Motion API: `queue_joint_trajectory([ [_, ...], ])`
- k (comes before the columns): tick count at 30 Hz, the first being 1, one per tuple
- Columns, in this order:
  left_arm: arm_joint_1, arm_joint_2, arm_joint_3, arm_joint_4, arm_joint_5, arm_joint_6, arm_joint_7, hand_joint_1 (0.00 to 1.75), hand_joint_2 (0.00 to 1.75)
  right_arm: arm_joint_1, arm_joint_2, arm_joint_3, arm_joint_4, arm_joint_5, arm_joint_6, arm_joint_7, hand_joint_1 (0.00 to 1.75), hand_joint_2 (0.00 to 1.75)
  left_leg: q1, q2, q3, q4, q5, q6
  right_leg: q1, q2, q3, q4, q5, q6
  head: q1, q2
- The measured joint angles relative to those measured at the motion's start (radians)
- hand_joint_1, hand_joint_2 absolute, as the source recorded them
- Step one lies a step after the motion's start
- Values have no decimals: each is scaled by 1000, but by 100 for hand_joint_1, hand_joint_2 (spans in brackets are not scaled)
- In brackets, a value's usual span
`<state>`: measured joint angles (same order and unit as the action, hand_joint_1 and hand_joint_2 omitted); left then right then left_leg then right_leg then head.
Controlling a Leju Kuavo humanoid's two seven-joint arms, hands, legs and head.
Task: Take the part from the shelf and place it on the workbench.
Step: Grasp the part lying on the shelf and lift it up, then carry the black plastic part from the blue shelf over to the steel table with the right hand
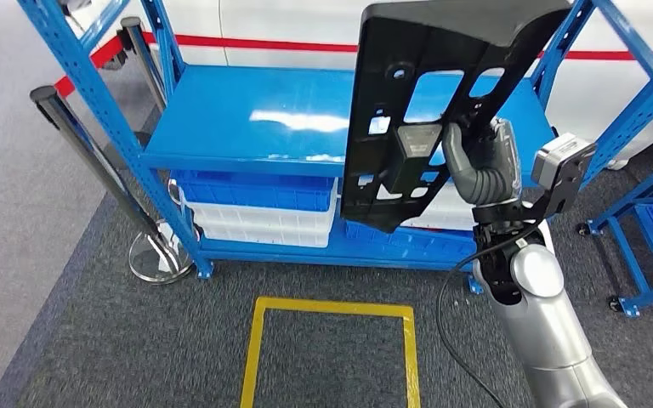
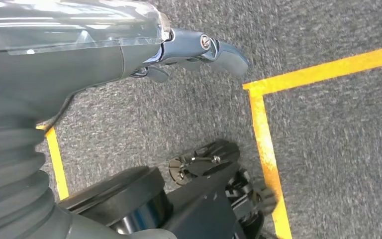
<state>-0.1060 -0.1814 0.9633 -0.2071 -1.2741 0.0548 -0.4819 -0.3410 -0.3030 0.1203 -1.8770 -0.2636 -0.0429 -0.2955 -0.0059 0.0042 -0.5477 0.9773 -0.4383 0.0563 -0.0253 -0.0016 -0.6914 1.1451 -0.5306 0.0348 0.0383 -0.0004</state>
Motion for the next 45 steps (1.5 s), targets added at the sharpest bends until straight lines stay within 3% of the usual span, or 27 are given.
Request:
queue_joint_trajectory([
  [2, 0, -1, -3, 0, 0, -2, 0, 0, 175, 2, 2, 1, 2, 13, -10, 0, 175, 175, 0, 1, -29, 8, 16, -2, -1, 0, -23, 118, -56, 5, 1, 0],
  [4, 0, -1, -4, 0, 0, -1, 2, 0, 175, 5, 6, 4, 5, 29, -19, -1, 175, 175, 1, 2, -60, 21, 30, -7, -3, 0, 3, 135, -22, 10, 1, 0],
  [6, -1, -2, -5, 0, 2, 1, 3, 0, 175, 5, 9, 9, 7, 39, -24, -2, 175, 175, 2, 2, -91, 41, 38, -15, -7, -1, 88, 30, 21, 15, 1, 0],
  [8, -2, -2, -6, 0, 2, 3, 5, 0, 175, 5, 11, 14, 9, 40, -28, -2, 175, 175, 0, 2, -113, 60, 46, -25, -4, 1, 158, -81, 11, 10, 0, 0],
  [11, -2, 0, -6, 0, 3, 5, 9, 0, 175, 4, 16, 16, 16, 36, -32, -1, 175, 175, -2, -1, -128, 66, 65, -41, 0, 1, 160, -111, 8, -12, -1, 0],
  [13, -1, 1, -6, 0, 3, 5, 10, 0, 175, 3, 20, 17, 21, 41, -35, -2, 175, 175, 1, -4, -144, 94, 31, -53, -3, -4, 144, -112, 25, -32, -2, 0],
  [14, 0, 2, -6, 0, 3, 5, 10, 0, 175, 2, 22, 18, 22, 48, -39, -2, 175, 175, 4, -5, -157, 135, -11, -59, -4, -6, 134, -113, 35, -40, -2, 0],
  [16, 0, 2, -6, 0, 2, 5, 11, 0, 175, 2, 29, 20, 23, 72, -49, -2, 175, 175, 8, -5, -186, 261, -105, -69, -1, -8, 111, -112, 54, -47, -3, 0],
  [17, 0, 2, -6, 0, 2, 5, 11, 0, 175, 2, 32, 22, 23, 85, -54, -3, 175, 175, 10, -5, -194, 320, -131, -71, 1, -8, 99, -111, 63, -48, -3, 0],
  [18, 0, 2, -6, 0, 1, 5, 11, 0, 175, 2, 35, 24, 23, 94, -57, -3, 175, 175, 10, -5, -189, 352, -134, -71, 2, -9, 86, -109, 72, -47, -3, 0],
  [19, 0, 2, -6, 0, 1, 5, 11, 0, 175, 1, 37, 26, 23, 99, -60, -3, 175, 175, 10, -5, -168, 350, -118, -69, 4, -9, 74, -108, 81, -46, -3, 0],
  [21, -1, 2, -7, 0, 1, 6, 12, 0, 175, 0, 40, 28, 23, 103, -63, -2, 175, 175, 8, -7, -78, 241, -72, -56, 6, -8, 55, -106, 97, -43, -3, 0],
  [23, -3, 4, -7, 0, 1, 6, 12, 0, 175, -2, 43, 29, 23, 106, -64, -3, 175, 175, 1, -11, 18, 98, -68, -40, 7, -9, 45, -108, 113, -34, -2, 0],
  [25, -4, 6, -8, 0, 0, 7, 12, 0, 175, -5, 45, 30, 23, 108, -65, -3, 175, 175, -6, -13, 50, 35, -74, -33, 3, -10, 42, -116, 133, -21, -2, 0],
  [27, -3, 6, -8, 0, -1, 7, 12, 0, 175, -6, 46, 31, 23, 110, -67, -3, 175, 175, -6, -9, 40, 18, -49, -25, 2, -8, 38, -123, 139, -8, -2, 0],
  [28, -3, 6, -8, 0, -2, 6, 12, 0, 175, -6, 47, 31, 23, 111, -69, -3, 175, 175, -3, -6, 33, 10, -34, -18, 3, -6, 31, -111, 117, -5, -1, 0],
  [31, -4, 5, -11, 0, -5, 4, 12, 0, 175, 0, 49, 31, 23, 122, -86, -9, 175, 175, -1, -1, -5, 2, 7, -4, 3, -1, -8, 36, -26, -1, 1, 0],
  [32, -3, 5, -12, 0, -7, 3, 12, 0, 175, 7, 49, 31, 23, 126, -94, -12, 175, 175, -2, 0, -22, 5, 17, -4, 3, 0, -18, 97, -56, 2, 1, 0],
  [33, -3, 5, -13, 0, -10, 3, 12, 0, 175, 16, 50, 31, 23, 130, -100, -17, 175, 175, -2, 0, -39, 9, 28, -5, 3, 0, -17, 139, -60, 4, 1, 0],
  [35, -1, 4, -15, 0, -17, 2, 10, 0, 175, 33, 52, 31, 22, 137, -109, -26, 175, 175, -2, 1, -77, 22, 47, -9, 1, -1, 25, 134, -10, 7, 1, 0],
  [36, -1, 3, -17, 0, -20, 2, 10, 0, 175, 38, 52, 31, 22, 141, -113, -29, 175, 175, -1, 1, -95, 31, 55, -12, 0, -1, 69, 87, 16, 7, 1, 0],
  [37, -1, 2, -19, 0, -21, 2, 9, 0, 175, 41, 53, 31, 20, 144, -117, -32, 175, 175, -3, 1, -111, 40, 62, -17, 1, -2, 121, 18, 20, 5, 2, 0],
  [39, 0, 1, -23, 0, -23, 3, 8, 0, 175, 45, 57, 31, 16, 149, -126, -39, 175, 175, -5, 1, -131, 53, 77, -26, 6, -2, 194, -96, -5, -4, 1, 0],
  [40, 1, 1, -24, 0, -23, 4, 7, 0, 175, 48, 59, 30, 14, 150, -131, -42, 175, 175, -6, 1, -136, 54, 87, -31, 9, -1, 206, -122, -17, -11, 1, 0],
  [42, 3, 1, -25, 0, -24, 5, 6, 0, 175, 54, 65, 30, 13, 152, -139, -45, 175, 175, -5, 0, -143, 54, 97, -41, 8, -3, 192, -126, -3, -26, 1, 0],
  [43, 4, 1, -27, 0, -25, 6, 6, 0, 175, 56, 69, 30, 14, 155, -143, -45, 175, 175, -3, -1, -150, 66, 78, -47, 7, -6, 182, -126, 9, -35, 0, 0],
  [45, 6, 2, -30, 0, -26, 6, 7, 0, 175, 58, 77, 30, 14, 163, -151, -45, 175, 175, 3, -4, -173, 142, -18, -59, 3, -10, 155, -127, 36, -49, -3, 0],
])
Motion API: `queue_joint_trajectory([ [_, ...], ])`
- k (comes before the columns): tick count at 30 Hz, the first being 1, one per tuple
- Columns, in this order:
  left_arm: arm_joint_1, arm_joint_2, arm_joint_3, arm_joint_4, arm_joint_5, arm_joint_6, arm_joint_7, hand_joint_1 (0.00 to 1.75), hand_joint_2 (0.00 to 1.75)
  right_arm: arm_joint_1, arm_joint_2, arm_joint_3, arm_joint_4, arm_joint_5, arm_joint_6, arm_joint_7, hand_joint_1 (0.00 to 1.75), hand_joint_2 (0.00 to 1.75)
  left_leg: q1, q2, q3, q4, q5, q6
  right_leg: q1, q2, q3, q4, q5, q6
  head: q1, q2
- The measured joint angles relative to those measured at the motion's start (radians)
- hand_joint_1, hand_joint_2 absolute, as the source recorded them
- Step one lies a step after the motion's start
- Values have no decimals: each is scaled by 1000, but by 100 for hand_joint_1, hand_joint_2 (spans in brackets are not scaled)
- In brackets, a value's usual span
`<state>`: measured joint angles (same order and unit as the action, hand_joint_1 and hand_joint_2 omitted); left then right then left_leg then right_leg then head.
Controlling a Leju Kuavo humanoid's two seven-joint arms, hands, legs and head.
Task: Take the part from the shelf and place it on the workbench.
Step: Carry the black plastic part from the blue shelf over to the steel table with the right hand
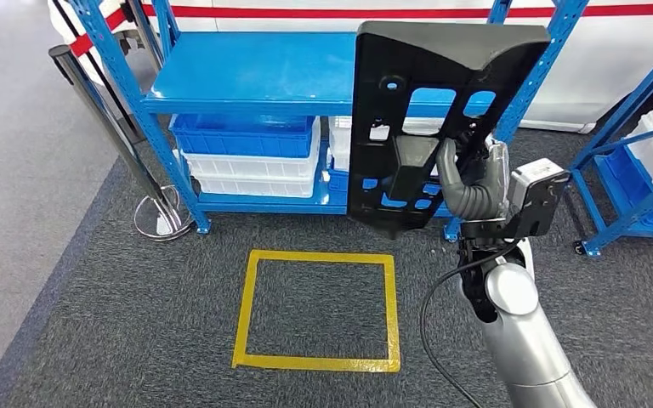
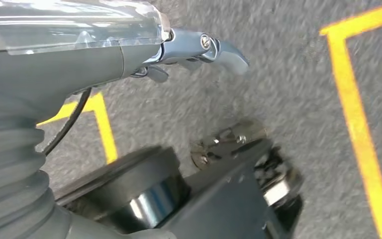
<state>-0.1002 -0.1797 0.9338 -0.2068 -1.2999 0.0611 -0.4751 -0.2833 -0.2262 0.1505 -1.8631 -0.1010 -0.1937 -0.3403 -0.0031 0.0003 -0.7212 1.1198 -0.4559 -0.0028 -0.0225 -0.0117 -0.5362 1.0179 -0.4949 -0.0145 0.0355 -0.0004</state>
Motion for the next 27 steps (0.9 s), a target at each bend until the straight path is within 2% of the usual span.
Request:
queue_joint_trajectory([
  [1, 0, 0, -2, 0, 0, 0, 0, 0, 175, 0, 4, 0, 0, 3, -3, 0, 175, 175, 3, 0, -12, 64, -55, -5, 0, 0, -17, 1, 14, -3, -2, 0],
  [2, 0, 0, -3, 0, 0, -1, 0, 0, 175, 0, 7, 0, 0, 5, -5, 0, 175, 175, 6, 0, -21, 130, -92, -9, 0, 0, -35, 2, 27, -3, -3, 0],
  [3, -1, 0, -4, 0, -1, -1, 0, 0, 175, 0, 9, 0, 1, 5, -6, 0, 175, 175, 9, 0, -22, 183, -103, -12, 0, 0, -54, 5, 41, -1, -2, 0],
  [4, -1, 0, -4, 0, -1, -2, 1, 0, 175, 0, 11, 0, 2, 5, -8, 1, 175, 175, 11, 0, -11, 211, -89, -14, 0, -1, -73, 7, 54, 1, -2, 0],
  [5, -1, 0, -5, 0, -1, -3, 2, 0, 175, 0, 13, 0, 3, 5, -9, 2, 175, 175, 13, 0, 15, 204, -59, -14, 0, -1, -91, 10, 66, 4, -2, 0],
  [6, -2, 0, -5, 0, -2, -5, 2, 0, 175, -1, 15, 0, 5, 5, -11, 3, 175, 175, 14, 0, 59, 163, -33, -12, -1, -1, -106, 12, 78, 7, -2, 0],
  [7, -3, 0, -6, 0, -3, -6, 3, 0, 175, -3, 17, 0, 6, 5, -12, 4, 175, 175, 14, -1, 120, 93, -29, -8, 0, 0, -119, 13, 89, 11, -2, 0],
  [8, -5, 0, -7, 0, -4, -7, 3, 0, 175, -4, 18, -1, 6, 5, -13, 4, 175, 175, 12, -2, 183, 8, -43, -4, 1, -1, -128, 14, 100, 17, -2, 0],
  [9, -7, 0, -7, 0, -4, -7, 3, 0, 175, -7, 18, -3, 7, 5, -14, 5, 175, 175, 9, -4, 227, -58, -60, 0, 0, -2, -132, 12, 112, 23, -1, 0],
  [10, -8, 0, -7, 0, -5, -7, 4, 0, 175, -10, 19, -4, 8, 5, -14, 6, 175, 175, 5, -5, 253, -103, -75, 4, -1, -3, -134, 7, 124, 30, -2, 0],
  [11, -9, 0, -8, 0, -5, -7, 4, 0, 175, -12, 20, -5, 10, 4, -14, 7, 175, 175, 2, -5, 256, -123, -73, 8, -2, -4, -134, 1, 137, 38, -2, 0],
  [12, -8, 0, -8, 0, -5, -8, 4, 0, 175, -13, 21, -5, 13, 3, -15, 7, 175, 175, 2, -3, 246, -124, -60, 14, -5, -3, -137, -4, 145, 44, -3, 0],
  [13, -8, 0, -8, 0, -5, -8, 5, 0, 175, -14, 22, -6, 16, 3, -15, 8, 175, 175, 3, -1, 237, -128, -47, 23, -6, -1, -144, 1, 133, 49, -3, 0],
  [14, -7, 0, -8, 0, -5, -8, 5, 0, 175, -14, 22, -7, 19, 2, -15, 8, 175, 175, 4, 2, 225, -132, -31, 33, -6, 2, -155, 23, 100, 51, -1, 0],
  [15, -7, 0, -8, 0, -6, -9, 6, 0, 175, -14, 23, -7, 23, 2, -16, 9, 175, 175, 4, 4, 210, -133, -15, 42, -7, 4, -168, 65, 48, 51, 0, 0],
  [16, -6, 0, -8, 0, -6, -9, 6, 0, 175, -14, 23, -8, 25, 2, -16, 10, 175, 175, 1, 5, 192, -132, -1, 48, -6, 6, -183, 125, -11, 51, 1, 0],
  [17, -6, 0, -8, 0, -6, -10, 6, 0, 175, -14, 23, -8, 29, 2, -17, 10, 175, 175, -2, 5, 173, -131, 13, 51, -6, 7, -195, 192, -53, 51, 2, 0],
  [18, -6, 0, -8, 0, -7, -11, 6, 0, 175, -14, 23, -8, 32, 1, -17, 11, 175, 175, -5, 6, 154, -129, 26, 52, -5, 7, -201, 249, -70, 51, 2, 0],
  [19, -6, 0, -8, 0, -7, -12, 6, 0, 175, -13, 24, -8, 35, 0, -17, 12, 175, 175, -7, 6, 134, -125, 39, 52, -3, 7, -195, 284, -60, 50, 2, 0],
  [20, -5, 0, -8, 0, -7, -13, 6, 0, 175, -13, 24, -8, 38, 0, -17, 13, 175, 175, -9, 6, 114, -121, 50, 51, -1, 8, -174, 287, -32, 48, 2, 0],
  [21, -5, 0, -8, 0, -7, -13, 6, 0, 175, -13, 24, -8, 40, 0, -18, 15, 175, 175, -10, 6, 95, -115, 61, 49, 1, 7, -137, 258, -3, 44, 2, 0],
  [22, -5, -1, -8, 0, -7, -13, 6, 0, 175, -14, 25, -8, 41, 0, -18, 17, 175, 175, -11, 6, 78, -108, 70, 47, 5, 7, -82, 197, 6, 38, 2, 0],
  [23, -6, -1, -8, 0, -7, -13, 6, 0, 175, -15, 26, -7, 42, 0, -19, 18, 175, 175, -12, 6, 65, -100, 78, 44, 8, 7, -24, 120, -6, 32, 2, 0],
  [24, -6, -2, -8, 0, -7, -13, 6, 0, 175, -16, 27, -7, 42, 0, -22, 18, 175, 175, -13, 6, 56, -96, 87, 40, 12, 6, 21, 55, -26, 27, 1, 0],
  [25, -6, -2, -9, 0, -7, -13, 6, 0, 175, -17, 30, -7, 42, 3, -26, 18, 175, 175, -13, 6, 51, -94, 97, 35, 16, 5, 49, 8, -46, 23, 1, 0],
  [26, -5, -2, -9, 0, -7, -13, 6, 0, 175, -16, 34, -7, 42, 6, -31, 17, 175, 175, -13, 6, 48, -96, 107, 30, 18, 5, 55, -12, -50, 20, 1, 0],
  [27, -4, -2, -9, 0, -6, -13, 6, 0, 175, -12, 40, -6, 43, 12, -39, 13, 175, 175, -12, 6, 45, -98, 116, 24, 16, 4, 50, -16, -42, 16, 1, 0],
])
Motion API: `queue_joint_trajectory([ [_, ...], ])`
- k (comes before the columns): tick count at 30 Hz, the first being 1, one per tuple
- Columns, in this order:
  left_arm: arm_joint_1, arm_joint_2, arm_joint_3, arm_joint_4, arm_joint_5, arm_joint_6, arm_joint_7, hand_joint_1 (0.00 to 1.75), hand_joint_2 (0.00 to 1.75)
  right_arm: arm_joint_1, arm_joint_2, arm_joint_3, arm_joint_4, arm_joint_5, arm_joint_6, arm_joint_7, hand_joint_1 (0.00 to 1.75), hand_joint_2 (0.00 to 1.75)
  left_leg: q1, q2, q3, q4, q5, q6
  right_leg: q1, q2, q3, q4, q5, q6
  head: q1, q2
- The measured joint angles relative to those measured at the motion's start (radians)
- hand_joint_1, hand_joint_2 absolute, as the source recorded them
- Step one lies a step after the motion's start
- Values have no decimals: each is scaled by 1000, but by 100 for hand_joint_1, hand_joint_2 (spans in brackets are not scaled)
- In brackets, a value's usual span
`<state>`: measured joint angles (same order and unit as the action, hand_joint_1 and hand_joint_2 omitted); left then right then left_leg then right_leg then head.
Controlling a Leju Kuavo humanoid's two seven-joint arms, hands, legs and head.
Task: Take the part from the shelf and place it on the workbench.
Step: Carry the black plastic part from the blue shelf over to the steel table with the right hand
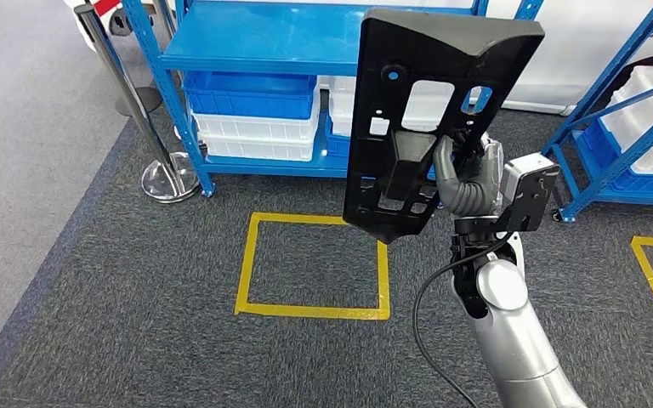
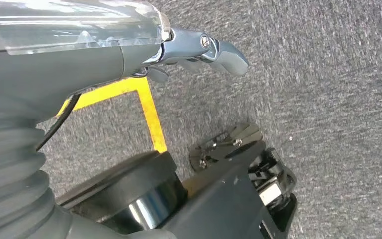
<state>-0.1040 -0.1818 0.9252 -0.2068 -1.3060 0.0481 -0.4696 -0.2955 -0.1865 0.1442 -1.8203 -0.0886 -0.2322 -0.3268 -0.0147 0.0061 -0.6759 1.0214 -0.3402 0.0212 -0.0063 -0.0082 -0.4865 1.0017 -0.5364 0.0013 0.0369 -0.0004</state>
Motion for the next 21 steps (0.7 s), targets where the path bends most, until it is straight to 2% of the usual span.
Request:
queue_joint_trajectory([
  [1, 2, 0, 0, 0, 1, 0, 0, 0, 175, 5, 7, 1, 0, 8, -7, -6, 175, 175, 1, -2, -5, 3, -6, -6, -3, -2, -8, -3, 13, -6, 0, 0],
  [2, 3, 0, 0, 0, 1, 1, 0, 0, 175, 12, 16, 2, 1, 19, -16, -15, 175, 175, 3, -4, -14, 21, -35, -13, -6, -3, -19, -6, 27, -13, -1, 0],
  [3, 5, 0, 0, 0, 2, 2, 0, 0, 175, 19, 25, 5, 1, 33, -25, -25, 175, 175, 6, -6, -26, 59, -82, -20, -10, -5, -33, -9, 42, -18, -2, 0],
  [5, 8, 0, 0, 0, 2, 3, 0, 0, 175, 35, 41, 10, 2, 69, -51, -42, 175, 175, 15, -7, -51, 179, -190, -34, -10, -6, -67, -7, 69, -22, -5, 0],
  [6, 8, 0, 0, 0, 4, 3, 0, 0, 175, 44, 48, 14, 2, 94, -69, -48, 175, 175, 20, -7, -56, 239, -214, -39, -10, -6, -84, -6, 82, -20, -5, 0],
  [7, 9, 1, 0, 0, 6, 3, 0, 0, 175, 53, 56, 18, 4, 127, -92, -56, 175, 175, 24, -7, -51, 279, -211, -44, -11, -7, -101, -4, 95, -18, -5, 0],
  [8, 9, 1, 0, 0, 9, 3, 0, 0, 175, 63, 65, 22, 6, 167, -120, -64, 175, 175, 28, -7, -33, 290, -188, -49, -12, -7, -119, -1, 106, -14, -5, 0],
  [9, 10, 2, 0, 0, 12, 3, -1, 0, 175, 72, 74, 27, 8, 209, -148, -72, 175, 175, 32, -7, 2, 267, -159, -52, -14, -7, -137, 4, 117, -10, -5, 0],
  [10, 10, 4, 0, 0, 14, 2, -3, 0, 175, 79, 85, 33, 10, 247, -176, -81, 175, 175, 35, -7, 55, 213, -142, -53, -16, -7, -152, 9, 127, -5, -5, 0],
  [11, 11, 5, 1, 0, 16, 2, -5, 0, 175, 85, 95, 40, 11, 277, -199, -89, 175, 175, 35, -8, 115, 135, -146, -53, -17, -6, -165, 15, 136, 1, -5, 0],
  [12, 11, 6, 1, 0, 17, 1, -8, 0, 175, 89, 104, 45, 11, 299, -218, -97, 175, 175, 34, -10, 167, 62, -164, -50, -18, -6, -173, 19, 144, 8, -5, 0],
  [13, 11, 7, 1, 0, 17, 0, -9, 0, 175, 91, 112, 50, 12, 313, -232, -104, 175, 175, 31, -11, 199, 9, -183, -45, -18, -6, -177, 20, 154, 15, -5, 0],
  [14, 11, 8, 1, 0, 16, -1, -10, 0, 175, 93, 118, 55, 12, 323, -243, -110, 175, 175, 26, -12, 211, -20, -192, -37, -18, -6, -179, 16, 166, 23, -4, 0],
  [15, 11, 8, 1, 0, 16, -1, -10, 0, 175, 96, 122, 58, 12, 329, -251, -113, 175, 175, 24, -12, 207, -26, -187, -26, -20, -7, -180, 11, 176, 30, -4, 0],
  [16, 12, 9, 1, 0, 16, -2, -9, 0, 175, 99, 124, 62, 12, 332, -256, -116, 175, 175, 24, -10, 198, -28, -175, -16, -22, -7, -184, 10, 174, 36, -4, 0],
  [17, 12, 9, 1, 0, 16, -2, -9, 0, 175, 103, 126, 65, 12, 334, -258, -117, 175, 175, 24, -8, 188, -30, -162, -4, -24, -6, -191, 22, 152, 40, -3, 0],
  [18, 13, 10, 1, 0, 16, -2, -9, 0, 175, 107, 126, 67, 12, 334, -260, -118, 175, 175, 24, -5, 176, -33, -149, 6, -25, -4, -203, 53, 110, 42, -3, 0],
  [20, 13, 10, 1, 0, 16, -3, -9, 0, 175, 110, 128, 70, 12, 335, -261, -118, 175, 175, 19, -2, 144, -32, -122, 18, -23, -2, -234, 169, 1, 43, -2, 0],
  [21, 13, 10, 1, 0, 16, -3, -9, 0, 175, 112, 128, 70, 12, 336, -261, -120, 175, 175, 16, -2, 126, -31, -107, 20, -22, -1, -245, 233, -32, 43, -2, 0],
])
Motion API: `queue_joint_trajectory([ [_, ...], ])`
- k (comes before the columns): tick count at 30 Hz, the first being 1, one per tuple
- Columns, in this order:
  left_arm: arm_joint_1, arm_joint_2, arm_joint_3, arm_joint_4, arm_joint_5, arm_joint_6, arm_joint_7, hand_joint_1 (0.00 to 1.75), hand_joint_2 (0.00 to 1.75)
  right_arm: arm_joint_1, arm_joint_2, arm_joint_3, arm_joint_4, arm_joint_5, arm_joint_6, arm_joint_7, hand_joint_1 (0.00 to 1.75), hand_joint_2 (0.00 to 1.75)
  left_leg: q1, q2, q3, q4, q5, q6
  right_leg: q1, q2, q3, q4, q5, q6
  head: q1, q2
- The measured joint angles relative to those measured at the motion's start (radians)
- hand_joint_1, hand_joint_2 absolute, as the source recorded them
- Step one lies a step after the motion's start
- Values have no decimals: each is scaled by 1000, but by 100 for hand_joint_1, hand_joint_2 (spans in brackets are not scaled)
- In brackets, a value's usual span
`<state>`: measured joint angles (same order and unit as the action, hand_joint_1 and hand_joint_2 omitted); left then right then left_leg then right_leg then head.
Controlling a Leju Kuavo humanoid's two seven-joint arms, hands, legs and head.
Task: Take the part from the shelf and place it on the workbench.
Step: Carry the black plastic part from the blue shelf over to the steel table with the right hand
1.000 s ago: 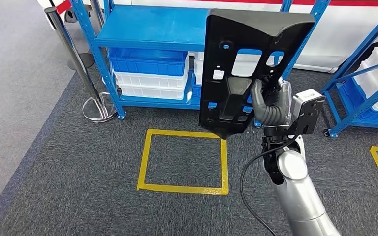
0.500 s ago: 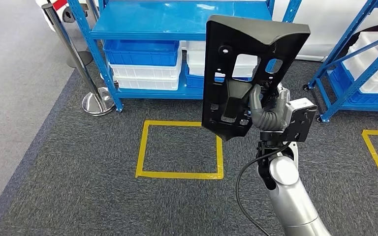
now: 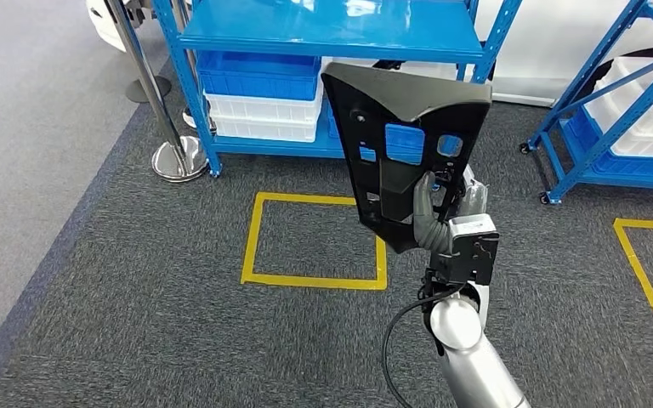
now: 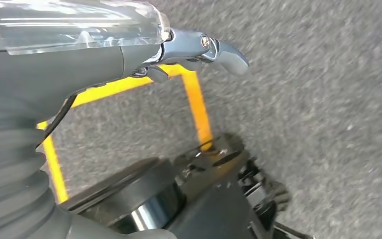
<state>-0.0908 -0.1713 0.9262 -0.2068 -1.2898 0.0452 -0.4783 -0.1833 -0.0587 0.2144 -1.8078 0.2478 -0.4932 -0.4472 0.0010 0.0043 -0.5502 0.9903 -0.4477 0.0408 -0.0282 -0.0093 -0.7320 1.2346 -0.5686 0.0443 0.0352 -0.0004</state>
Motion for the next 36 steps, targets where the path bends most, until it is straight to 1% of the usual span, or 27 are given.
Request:
queue_joint_trajectory([
  [1, 1, 0, 0, 0, 0, 0, 2, 0, 175, 2, 0, 1, 0, 4, 0, -5, 175, 175, -3, 0, -20, 2, 14, 1, 2, 1, -1, 47, -6, -1, 0, 0],
  [2, 1, 0, 0, 0, 0, 0, 4, 0, 175, 5, 0, 2, 0, 8, 1, -12, 175, 175, -6, 0, -39, 5, 26, 1, 5, 1, 12, 68, 11, -4, 0, 0],
  [3, 2, 0, 0, 0, 0, 0, 6, 0, 175, 8, 0, 3, -1, 10, 4, -18, 175, 175, -9, 0, -58, 9, 37, 0, 8, 2, 41, 55, 40, -9, 0, 0],
  [4, 2, 1, 0, 0, 0, 0, 8, 0, 175, 9, 0, 4, -2, 7, 9, -21, 175, 175, -10, 0, -74, 14, 48, -1, 12, 2, 88, 10, 64, -16, 0, 0],
  [5, 1, 1, 0, 0, -1, 0, 10, 0, 175, 10, -1, 5, -5, -6, 18, -20, 175, 175, -13, 0, -88, 19, 56, -4, 18, 2, 147, -60, 68, -24, 0, 0],
  [7, 0, 1, 0, 0, -5, 0, 11, 0, 175, 9, -2, 5, -11, -45, 37, -17, 175, 175, -16, 0, -105, 27, 73, -12, 27, 2, 243, -195, 37, -37, -1, 0],
  [8, 0, 1, 0, 0, -8, 1, 12, 0, 175, 9, -3, 4, -13, -67, 46, -17, 175, 175, -16, 1, -109, 28, 83, -16, 30, 2, 262, -233, 21, -42, -1, 0],
  [10, 1, 1, 0, 0, -14, 5, 14, 0, 175, 11, -5, 0, -14, -101, 57, -17, 175, 175, -17, 2, -117, 25, 98, -27, 27, 1, 255, -250, 30, -51, -1, 0],
  [11, 2, 1, 0, 0, -16, 7, 15, 0, 175, 13, -6, -4, -13, -113, 61, -16, 175, 175, -17, 0, -126, 33, 85, -33, 24, 0, 244, -252, 41, -58, -1, 0],
  [13, 3, 2, -1, 0, -18, 12, 15, 0, 175, 13, -9, -12, -12, -127, 68, -16, 175, 175, -12, -2, -154, 101, 5, -46, 19, -2, 217, -255, 66, -70, -2, 0],
  [14, 4, 2, -1, 0, -18, 15, 16, 0, 175, 14, -10, -16, -12, -130, 71, -16, 175, 175, -9, -3, -171, 163, -48, -51, 19, -2, 202, -255, 77, -73, -3, 0],
  [15, 4, 2, -1, 0, -17, 18, 16, 0, 175, 14, -11, -21, -11, -131, 75, -16, 175, 175, -5, -2, -185, 230, -84, -56, 19, -2, 188, -254, 88, -74, -3, 0],
  [16, 3, 2, 0, 0, -16, 23, 18, 0, 175, 15, -11, -25, -10, -134, 81, -16, 175, 175, -1, -2, -193, 290, -90, -60, 19, -2, 173, -253, 99, -72, -3, 0],
  [17, 3, 2, 0, 0, -14, 27, 21, 0, 175, 15, -11, -27, -8, -136, 88, -15, 175, 175, 3, -2, -189, 326, -72, -64, 19, -2, 158, -251, 110, -70, -3, 0],
  [18, 3, 2, 0, 0, -12, 30, 24, 0, 175, 15, -11, -29, -7, -139, 94, -14, 175, 175, 6, -2, -170, 330, -39, -66, 19, -2, 143, -248, 120, -67, -3, 0],
  [19, 3, 3, 0, 0, -11, 33, 27, 0, 175, 16, -11, -31, -5, -142, 99, -13, 175, 175, 9, -2, -133, 299, -8, -66, 18, -2, 129, -244, 129, -64, -3, 0],
  [20, 3, 3, 0, 0, -10, 35, 30, 0, 175, 17, -11, -33, -4, -142, 101, -13, 175, 175, 10, -3, -79, 233, -3, -63, 18, -2, 117, -239, 136, -60, -3, 0],
  [22, 1, 4, 0, 0, -10, 39, 33, 0, 175, 19, -11, -39, -3, -139, 99, -17, 175, 175, 7, -3, 30, 78, -43, -53, 20, -3, 104, -229, 146, -48, -2, 0],
  [23, 0, 5, 0, 0, -11, 40, 34, 0, 175, 20, -11, -41, -4, -136, 97, -19, 175, 175, 5, -4, 61, 27, -68, -47, 21, -4, 102, -227, 152, -42, -2, 0],
  [24, 0, 5, 0, 0, -11, 42, 35, 0, 175, 21, -11, -44, -4, -133, 94, -20, 175, 175, 3, -4, 72, 2, -78, -40, 21, -6, 101, -227, 157, -35, -1, 0],
  [26, 3, 6, 0, 0, -12, 43, 36, 0, 175, 23, -11, -47, -5, -131, 92, -21, 175, 175, 5, -1, 70, -8, -70, -23, 18, -5, 93, -218, 154, -23, -1, 0],
  [28, 4, 7, 0, 0, -14, 44, 36, 0, 175, 27, -11, -50, -6, -131, 91, -22, 175, 175, 8, 3, 62, -14, -53, -7, 15, -1, 61, -147, 101, -14, -1, 0],
  [30, 4, 7, 0, 0, -15, 44, 37, 0, 175, 32, -11, -52, -6, -138, 96, -24, 175, 175, 5, 5, 47, -13, -42, 0, 14, 3, 7, -13, 25, -8, 0, 0],
  [31, 5, 8, 0, 0, -15, 44, 37, 0, 175, 36, -11, -53, -6, -144, 98, -26, 175, 175, 4, 6, 41, -11, -39, 1, 13, 3, -11, 39, 4, -5, 0, 0],
  [32, 6, 8, 0, 0, -16, 44, 37, 0, 175, 41, -12, -53, -6, -149, 100, -29, 175, 175, 3, 6, 36, -9, -36, 0, 13, 4, -11, 58, 3, -4, 0, 0],
  [33, 7, 8, 0, 0, -17, 43, 37, 0, 175, 46, -11, -54, -6, -154, 99, -30, 175, 175, 3, 5, 33, -6, -35, -1, 13, 4, 9, 34, 21, -5, 0, 0],
  [36, 7, 9, 0, 0, -18, 39, 37, 0, 175, 52, -10, -59, -8, -174, 93, -33, 175, 175, 1, 4, 27, 7, -39, -9, 14, 4, 125, -157, 91, -14, 0, 0],
])
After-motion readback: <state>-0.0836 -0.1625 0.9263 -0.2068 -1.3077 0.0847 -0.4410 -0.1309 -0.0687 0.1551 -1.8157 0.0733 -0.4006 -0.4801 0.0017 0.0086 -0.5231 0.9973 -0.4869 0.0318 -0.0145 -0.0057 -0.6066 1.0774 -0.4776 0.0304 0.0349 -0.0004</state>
